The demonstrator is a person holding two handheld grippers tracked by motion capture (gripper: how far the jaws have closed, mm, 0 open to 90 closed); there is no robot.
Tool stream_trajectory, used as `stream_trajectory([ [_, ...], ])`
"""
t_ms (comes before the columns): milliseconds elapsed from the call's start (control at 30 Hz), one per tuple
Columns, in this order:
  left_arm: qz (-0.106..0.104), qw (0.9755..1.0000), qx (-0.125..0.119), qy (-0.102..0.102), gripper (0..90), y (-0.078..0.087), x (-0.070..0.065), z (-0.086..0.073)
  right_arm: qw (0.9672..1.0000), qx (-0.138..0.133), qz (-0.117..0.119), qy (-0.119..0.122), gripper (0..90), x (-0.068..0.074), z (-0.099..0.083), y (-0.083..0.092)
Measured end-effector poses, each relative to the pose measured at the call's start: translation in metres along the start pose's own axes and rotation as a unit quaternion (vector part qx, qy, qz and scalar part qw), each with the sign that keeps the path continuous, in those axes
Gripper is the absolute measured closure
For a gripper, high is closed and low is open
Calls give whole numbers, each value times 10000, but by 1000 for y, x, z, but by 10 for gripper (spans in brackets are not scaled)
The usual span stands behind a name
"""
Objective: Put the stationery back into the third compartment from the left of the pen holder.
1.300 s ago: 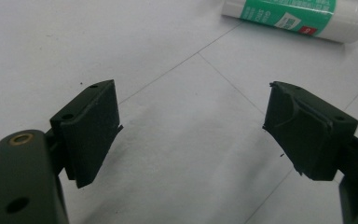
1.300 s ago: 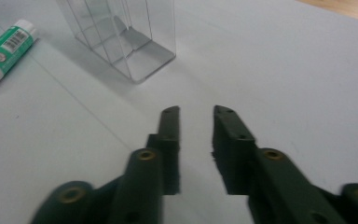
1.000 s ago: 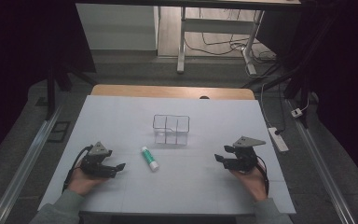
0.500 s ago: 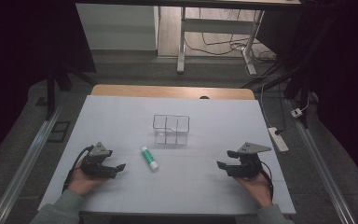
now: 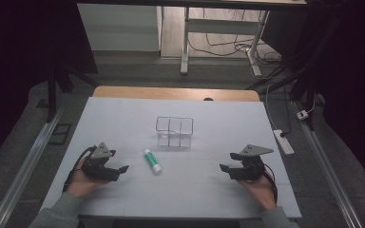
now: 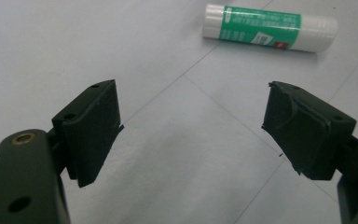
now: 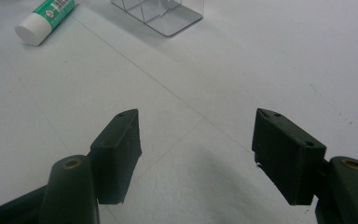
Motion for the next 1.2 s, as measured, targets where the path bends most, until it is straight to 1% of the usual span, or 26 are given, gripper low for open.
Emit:
stream_trajectory([
  [67, 14, 9998, 96, -144, 184, 0, -3, 4, 10000, 4, 5, 38, 322, 0, 0, -1],
  [133, -23, 9995, 114, -291, 185, 1, -7, 9, 10000, 13, 8, 52, 321, 0, 1, -2],
  [300, -250, 9978, 98, -608, 201, 5, -14, 24, 10000, 33, 1, 71, 321, 0, 1, -1],
  [400, -265, 9960, 207, -827, 203, 3, -15, 33, 10000, -16, 38, 23, 318, 0, 1, -1],
  [500, -435, 9930, 306, -1055, 202, 0, -18, 42, 10000, -6, 74, -17, 314, 1, 1, -1],
  [533, -532, 9917, 335, -1121, 202, -1, -20, 44, 9999, -9, 103, -55, 312, 1, 1, -1],
  [567, -590, 9893, 421, -1265, 202, -2, -20, 47, 9999, -22, 101, -65, 312, 2, 1, 0],
  [633, -749, 9860, 483, -1413, 203, -6, -21, 51, 9999, -17, 76, -73, 312, 1, 1, 1],
  [700, -902, 9838, 473, -1478, 217, -8, -22, 56, 9999, -65, 94, -109, 311, 2, 1, 2],
  [767, -990, 9820, 438, -1546, 248, -10, -24, 58, 9999, -34, 76, -127, 310, 1, -1, 1],
  [833, -1092, 9801, 437, -1599, 254, -12, -25, 59, 9999, -20, 79, -126, 309, 1, -1, 1],
  [933, -1209, 9753, 515, -1776, 260, -15, -28, 58, 9999, 13, 67, -106, 308, 1, -1, 1],
  [1000, -1265, 9706, 641, -1943, 256, -15, -32, 58, 9999, 18, 60, -100, 308, 1, -1, 0],
  [1067, -1247, 9648, 762, -2184, 249, -15, -36, 60, 9999, 25, 56, -91, 308, 1, -1, 0],
  [1100, -1249, 9625, 793, -2272, 241, -15, -38, 63, 9999, 17, 45, -89, 308, 0, -1, 0],
  [1133, -1249, 9596, 827, -2384, 239, -15, -40, 65, 10000, 13, 34, -90, 307, 0, -1, 0],
  [1200, -1266, 9550, 851, -2543, 240, -17, -42, 71, 9999, -6, 34, -104, 307, 0, -1, 0],
])
Point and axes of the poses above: each handheld gripper's, and its own axes: y roughly backward along the jaws, z roughly out of its top, x roughly to its left, the point moved 7 cm from there along -y, roughly forward along the jaws, and after that the axes turned 13 degrees about y, right-handed, at the moved point
